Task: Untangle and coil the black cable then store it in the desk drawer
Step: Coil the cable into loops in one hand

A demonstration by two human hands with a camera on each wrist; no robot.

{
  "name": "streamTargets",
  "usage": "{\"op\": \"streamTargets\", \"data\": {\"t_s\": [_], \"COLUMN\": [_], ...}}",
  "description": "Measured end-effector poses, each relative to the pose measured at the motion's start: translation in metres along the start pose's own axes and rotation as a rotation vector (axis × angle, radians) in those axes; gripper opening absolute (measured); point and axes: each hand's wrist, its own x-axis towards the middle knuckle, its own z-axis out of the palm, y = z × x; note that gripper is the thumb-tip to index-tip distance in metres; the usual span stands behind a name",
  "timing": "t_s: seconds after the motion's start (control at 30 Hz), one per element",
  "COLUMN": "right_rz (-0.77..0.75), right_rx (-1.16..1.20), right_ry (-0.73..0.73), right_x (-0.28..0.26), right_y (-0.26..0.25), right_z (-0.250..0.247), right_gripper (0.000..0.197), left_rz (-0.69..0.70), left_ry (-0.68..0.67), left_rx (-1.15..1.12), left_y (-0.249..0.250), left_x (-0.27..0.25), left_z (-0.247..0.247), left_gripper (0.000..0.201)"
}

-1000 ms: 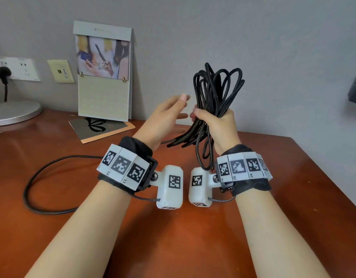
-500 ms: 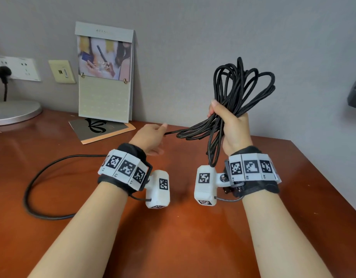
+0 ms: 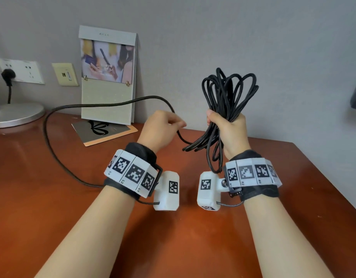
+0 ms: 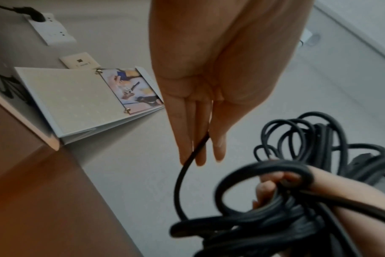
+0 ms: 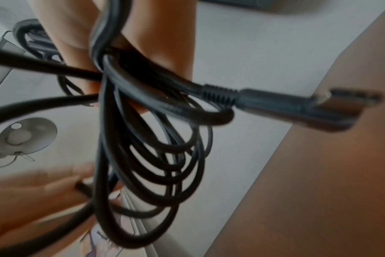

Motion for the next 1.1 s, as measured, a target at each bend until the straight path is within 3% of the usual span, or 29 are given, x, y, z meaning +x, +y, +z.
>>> {"op": "streamTargets", "data": {"t_s": [0.2,0.37,0.53,0.6,0.7,0.77,0.83,0.87,0.97,1.1], "right_rz": [0.021,0.007,0.005,0.002,-0.006,-0.003,0.003,0.005,0.011,-0.004], "right_rx": [0.01,0.029,0.068,0.095,0.131,0.148,0.163,0.167,0.16,0.136], "right_ry": [0.048,0.037,0.087,0.141,0.23,0.284,0.326,0.34,0.379,0.374], "right_x": [-0.001,-0.004,-0.004,-0.003,0.001,0.003,0.005,0.006,0.007,0.006], "right_y": [0.002,0.0,-0.001,-0.002,-0.005,-0.005,-0.006,-0.006,-0.005,-0.006], "right_z": [0.005,0.012,0.012,0.008,0.002,-0.002,-0.006,-0.008,-0.011,-0.012], "right_gripper": [0.026,0.026,0.027,0.027,0.028,0.028,0.029,0.029,0.028,0.027], "left_rz": [0.096,0.105,0.095,0.126,0.124,0.118,0.157,0.183,0.283,0.338], "left_ry": [-0.109,-0.219,-0.25,-0.201,0.045,-0.071,-0.293,-0.334,-0.2,0.121], "left_rx": [-0.032,-0.079,-0.22,-0.192,0.036,0.105,0.006,-0.046,-0.192,-0.347], "left_y": [0.008,0.017,0.015,0.015,0.008,-0.002,-0.008,-0.008,-0.002,-0.004], "left_x": [-0.001,-0.008,-0.008,-0.008,-0.006,-0.002,-0.001,-0.001,-0.002,0.0], "left_z": [0.006,0.017,0.015,0.015,0.018,0.014,0.007,0.004,-0.001,-0.005], "left_gripper": [0.032,0.017,0.032,0.031,0.017,0.015,0.022,0.023,0.013,0.028]}}
